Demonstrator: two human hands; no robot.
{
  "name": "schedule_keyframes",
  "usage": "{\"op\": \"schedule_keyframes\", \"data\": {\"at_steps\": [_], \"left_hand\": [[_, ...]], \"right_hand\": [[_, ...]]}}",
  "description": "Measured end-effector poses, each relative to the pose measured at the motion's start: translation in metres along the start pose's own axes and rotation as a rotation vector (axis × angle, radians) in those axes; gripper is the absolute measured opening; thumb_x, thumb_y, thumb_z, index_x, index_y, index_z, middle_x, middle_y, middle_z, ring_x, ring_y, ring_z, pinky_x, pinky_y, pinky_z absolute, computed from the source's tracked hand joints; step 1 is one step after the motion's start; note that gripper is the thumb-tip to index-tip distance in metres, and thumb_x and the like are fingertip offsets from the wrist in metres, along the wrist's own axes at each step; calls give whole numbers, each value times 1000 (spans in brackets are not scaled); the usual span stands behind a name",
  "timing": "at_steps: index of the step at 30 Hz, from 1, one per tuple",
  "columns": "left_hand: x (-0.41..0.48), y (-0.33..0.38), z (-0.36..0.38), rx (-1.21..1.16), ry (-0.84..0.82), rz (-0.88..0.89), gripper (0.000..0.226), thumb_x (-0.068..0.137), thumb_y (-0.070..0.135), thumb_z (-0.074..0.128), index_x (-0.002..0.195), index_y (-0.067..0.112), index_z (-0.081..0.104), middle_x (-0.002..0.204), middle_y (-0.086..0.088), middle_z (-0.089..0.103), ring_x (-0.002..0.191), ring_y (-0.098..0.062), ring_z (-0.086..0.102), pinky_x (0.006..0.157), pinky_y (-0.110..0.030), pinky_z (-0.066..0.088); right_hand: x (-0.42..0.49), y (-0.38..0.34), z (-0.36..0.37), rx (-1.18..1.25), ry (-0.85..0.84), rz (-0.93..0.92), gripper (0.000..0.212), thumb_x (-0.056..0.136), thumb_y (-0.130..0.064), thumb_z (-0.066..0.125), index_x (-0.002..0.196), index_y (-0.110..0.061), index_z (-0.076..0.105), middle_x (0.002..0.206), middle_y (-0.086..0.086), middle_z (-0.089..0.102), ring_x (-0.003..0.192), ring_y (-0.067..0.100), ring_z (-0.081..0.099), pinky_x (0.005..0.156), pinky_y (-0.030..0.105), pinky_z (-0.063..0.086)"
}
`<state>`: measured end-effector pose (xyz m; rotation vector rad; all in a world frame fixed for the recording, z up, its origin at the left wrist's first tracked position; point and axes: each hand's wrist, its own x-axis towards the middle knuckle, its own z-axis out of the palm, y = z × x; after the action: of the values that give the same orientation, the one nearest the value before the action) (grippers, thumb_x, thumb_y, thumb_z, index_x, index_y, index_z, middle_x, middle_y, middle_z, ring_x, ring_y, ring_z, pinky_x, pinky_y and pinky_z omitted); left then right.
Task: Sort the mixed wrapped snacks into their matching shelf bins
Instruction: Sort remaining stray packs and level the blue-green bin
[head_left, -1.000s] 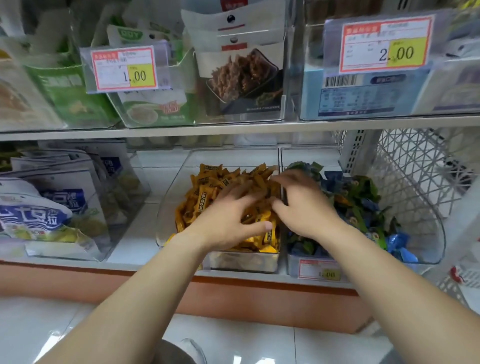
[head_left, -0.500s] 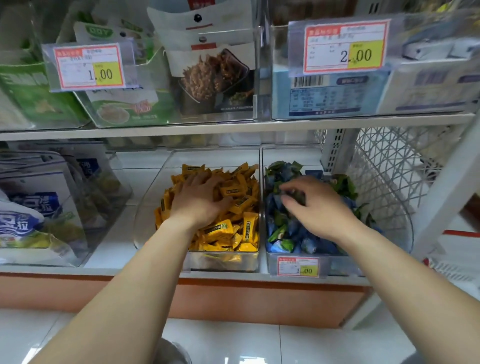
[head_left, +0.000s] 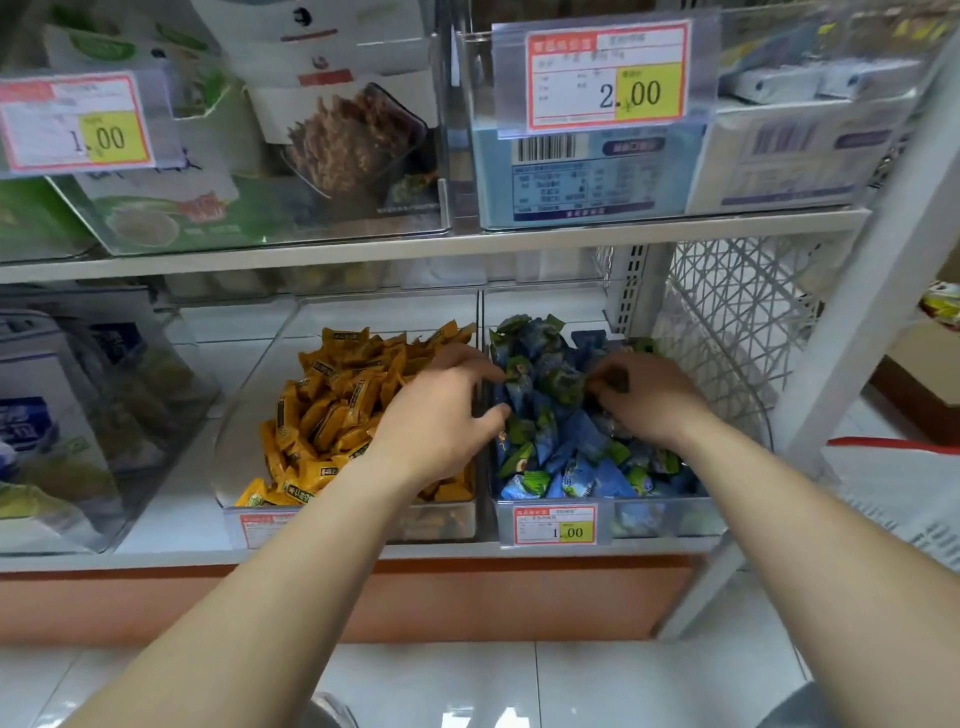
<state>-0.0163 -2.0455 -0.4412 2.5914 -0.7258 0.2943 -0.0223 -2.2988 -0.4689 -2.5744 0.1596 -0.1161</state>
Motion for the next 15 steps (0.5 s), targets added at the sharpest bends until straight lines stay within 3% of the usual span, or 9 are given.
{"op": "schedule_keyframes", "data": {"at_steps": [2, 4, 6, 9, 12, 15], "left_hand": [[1, 2, -2, 1, 23, 3, 36, 89, 44, 64, 123, 30, 63, 128, 10, 55, 116, -11, 54, 89, -28, 49], [1, 8, -3, -6, 78, 11, 39, 90, 46, 63, 126, 29, 61, 127, 8, 59, 117, -14, 55, 90, -31, 50], [2, 18, -3, -64, 124, 26, 49, 91, 50, 61, 134, 29, 56, 129, 5, 61, 119, -16, 55, 94, -33, 50], [3, 40, 0, -339, 105, 42, 58, 91, 51, 61, 142, 25, 49, 133, 7, 62, 122, -8, 56, 101, -30, 47], [4, 56, 6, -487, 131, 51, 42, 94, 37, 64, 133, 23, 59, 117, 15, 67, 109, 2, 61, 94, -25, 51], [5, 53, 6, -363, 156, 27, 35, 94, 39, 64, 125, 25, 64, 106, 15, 70, 98, -1, 64, 85, -25, 54]], "right_hand": [[-4, -4, -10, 71, 126, -20, 19, 97, -32, 59, 113, -29, 68, 108, -7, 67, 85, 7, 58, 73, 20, 44], [-9, -12, -23, 302, 213, -53, 16, 97, -25, 60, 110, -26, 70, 106, -8, 70, 90, 7, 64, 78, 19, 47], [-20, -24, -34, 656, 195, -92, 16, 96, -10, 61, 102, -21, 71, 99, -1, 75, 92, 16, 70, 84, 30, 54], [-39, -41, -39, 1014, 50, -160, 18, 95, 1, 58, 95, -15, 66, 86, 5, 76, 85, 22, 73, 79, 33, 59], [-45, -46, -44, 1056, -14, -213, 17, 93, 1, 62, 94, -15, 67, 86, 7, 75, 85, 24, 73, 81, 35, 60], [-41, -29, -51, 729, 151, -153, 11, 91, -11, 69, 97, -20, 70, 93, 5, 75, 89, 23, 72, 83, 35, 58]]}}
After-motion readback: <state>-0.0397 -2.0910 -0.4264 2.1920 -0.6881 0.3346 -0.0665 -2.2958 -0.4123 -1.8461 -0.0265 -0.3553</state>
